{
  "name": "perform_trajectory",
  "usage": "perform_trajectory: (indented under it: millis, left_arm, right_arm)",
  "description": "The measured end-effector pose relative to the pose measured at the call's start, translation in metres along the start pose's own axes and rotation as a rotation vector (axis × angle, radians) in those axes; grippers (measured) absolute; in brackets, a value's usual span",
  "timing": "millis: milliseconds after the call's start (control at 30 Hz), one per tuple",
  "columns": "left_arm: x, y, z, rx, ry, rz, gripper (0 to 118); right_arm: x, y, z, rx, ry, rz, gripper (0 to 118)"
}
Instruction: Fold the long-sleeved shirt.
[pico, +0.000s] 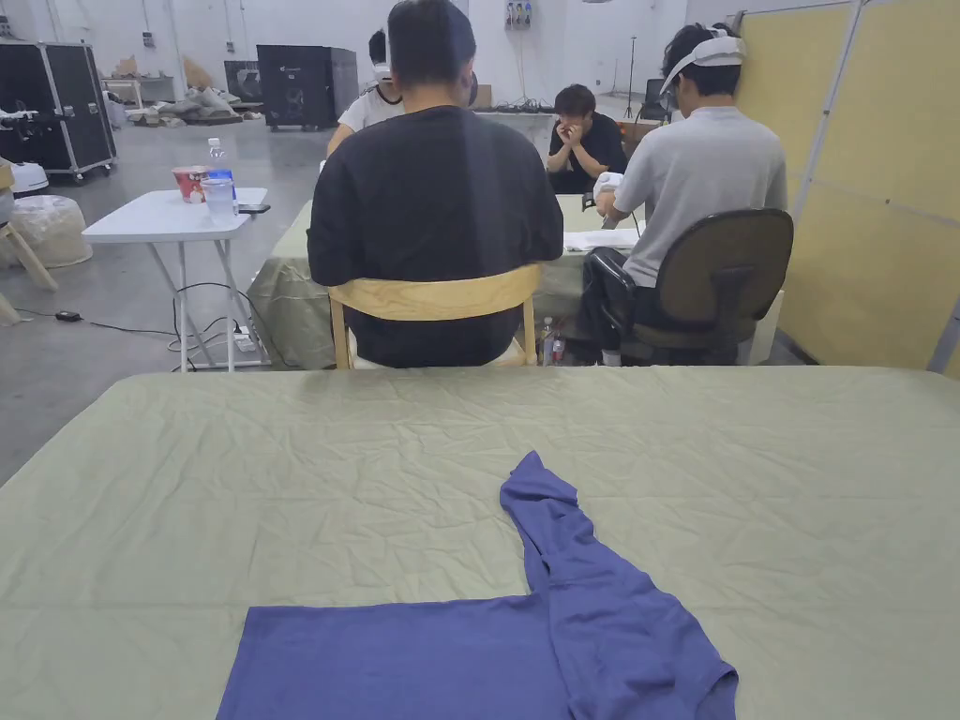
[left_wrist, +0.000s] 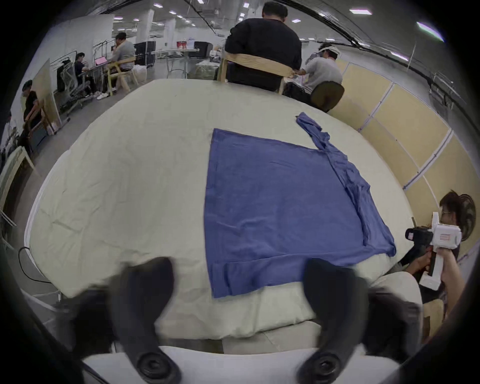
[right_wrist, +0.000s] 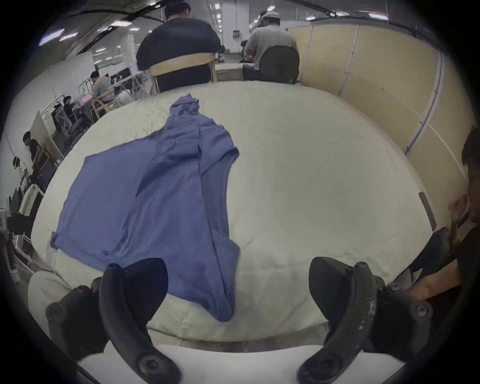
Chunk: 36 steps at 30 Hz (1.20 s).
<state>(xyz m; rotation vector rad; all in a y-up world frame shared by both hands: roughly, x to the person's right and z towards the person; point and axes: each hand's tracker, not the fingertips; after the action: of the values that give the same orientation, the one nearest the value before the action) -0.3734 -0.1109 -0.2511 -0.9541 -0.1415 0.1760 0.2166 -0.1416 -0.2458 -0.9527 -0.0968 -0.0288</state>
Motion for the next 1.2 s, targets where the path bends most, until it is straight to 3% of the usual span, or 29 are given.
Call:
perform_trajectory:
  millis: [33, 67, 100, 133, 167, 233, 333, 433, 533, 667, 800, 867, 900, 933, 1000, 1033, 1100, 1200]
  left_arm:
    - [0.007, -0.003, 0.002, 0.014, -0.008, -0.012, 1]
    - [0.017, -0.001, 0.001, 0.044, 0.068, -0.033, 4]
    - [0.027, 0.001, 0.005, 0.085, 0.113, -0.042, 2]
    - [0.035, 0.004, 0.009, 0.119, 0.130, -0.058, 1]
    - [0.042, -0.002, 0.007, 0.141, 0.062, -0.038, 1]
    - [0.055, 0.001, 0.007, 0.179, 0.015, 0.028, 1]
    - [0.063, 0.015, 0.006, 0.214, 0.006, -0.004, 1]
    - [0.070, 0.025, 0.000, 0.256, 0.003, -0.007, 1]
    - [0.073, 0.033, -0.014, 0.273, -0.006, -0.011, 1]
    - [0.066, 0.047, -0.033, 0.286, 0.009, -0.020, 1]
    - [0.059, 0.057, -0.045, 0.304, 0.024, -0.019, 1]
    - [0.054, 0.058, -0.050, 0.314, 0.044, -0.006, 1]
    - [0.051, 0.056, -0.050, 0.319, 0.049, -0.001, 1]
    - [0.048, 0.054, -0.051, 0.321, 0.052, 0.004, 1]
    - [0.043, 0.053, -0.054, 0.315, 0.052, 0.008, 1]
    - [0.042, 0.054, -0.057, 0.304, 0.071, 0.005, 1]
    - [0.037, 0.051, -0.060, 0.299, 0.084, 0.008, 0]
    - [0.035, 0.047, -0.064, 0.272, 0.088, -0.002, 0]
  right_arm:
    - [-0.002, 0.005, 0.002, 0.017, 0.004, -0.008, 96]
    - [-0.003, 0.006, 0.009, 0.063, 0.029, -0.015, 70]
    - [-0.005, 0.010, 0.008, 0.096, 0.051, -0.022, 32]
    - [-0.010, 0.017, 0.004, 0.095, 0.024, -0.007, 3]
    - [-0.016, 0.026, 0.002, 0.097, -0.039, 0.010, 3]
    - [-0.021, 0.044, 0.002, 0.126, 0.012, 0.058, 3]
    - [-0.036, 0.079, -0.016, 0.167, 0.021, 0.086, 3]
    - [-0.054, 0.140, -0.038, 0.231, 0.080, 0.065, 3]
    - [-0.079, 0.211, -0.080, 0.262, 0.121, 0.083, 3]
    - [-0.129, 0.310, -0.156, 0.290, 0.165, 0.180, 3]
    - [-0.171, 0.381, -0.241, 0.248, 0.200, 0.171, 3]
    - [-0.188, 0.403, -0.281, 0.202, 0.173, 0.131, 3]
    - [-0.194, 0.413, -0.296, 0.195, 0.171, 0.101, 5]
    - [-0.198, 0.423, -0.311, 0.205, 0.190, 0.091, 26]
    - [-0.204, 0.438, -0.343, 0.140, 0.187, 0.037, 106]
    - [-0.208, 0.441, -0.358, 0.071, 0.172, 0.008, 118]
    - [-0.217, 0.449, -0.364, 0.078, 0.135, -0.018, 114]
    - [-0.216, 0.445, -0.397, 0.017, 0.058, 0.018, 115]
